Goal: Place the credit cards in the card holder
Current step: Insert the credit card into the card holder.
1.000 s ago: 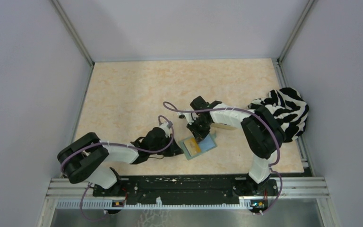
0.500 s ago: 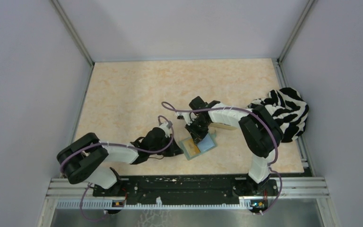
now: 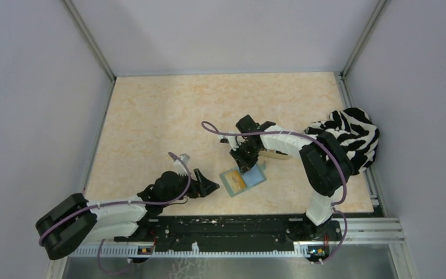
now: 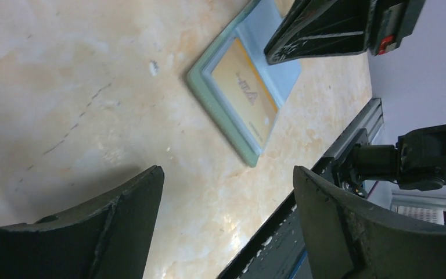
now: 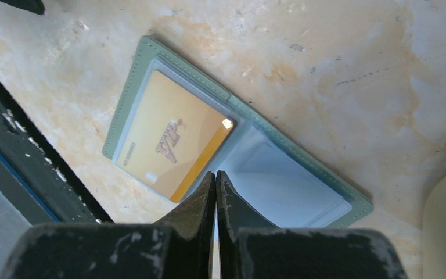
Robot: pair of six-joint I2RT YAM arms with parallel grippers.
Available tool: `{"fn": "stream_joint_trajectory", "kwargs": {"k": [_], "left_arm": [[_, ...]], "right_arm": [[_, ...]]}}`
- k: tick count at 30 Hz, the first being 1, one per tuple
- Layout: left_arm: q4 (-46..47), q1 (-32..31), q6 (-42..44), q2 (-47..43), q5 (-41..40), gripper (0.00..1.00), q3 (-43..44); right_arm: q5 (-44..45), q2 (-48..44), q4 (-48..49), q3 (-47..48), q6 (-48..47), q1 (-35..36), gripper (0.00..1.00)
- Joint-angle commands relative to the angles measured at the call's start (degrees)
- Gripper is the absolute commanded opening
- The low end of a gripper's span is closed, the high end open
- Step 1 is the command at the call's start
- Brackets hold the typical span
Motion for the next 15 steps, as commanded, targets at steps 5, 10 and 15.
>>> {"fn": "stream_joint_trajectory", "kwargs": {"k": [5,10,15], "left_arm": [[11.13,-0.13,-7.10,4.05,1.36,0.84,-2.02],[16.35,-0.13,-12.48,11.67,2.46,0.73,-1.45],[18.61,-0.13,-15.55,20.90,5.01,0.70,1.37]], "right_arm": [[7.89,2.43,0.91,0.51,-0.10,-0.46,0.00],[8.77,4.90,-0.06,0.84,0.00,-0.39,0.00],[9.58,6.30,-0.43,0.97,0.17,-0.47,0.00]]}}
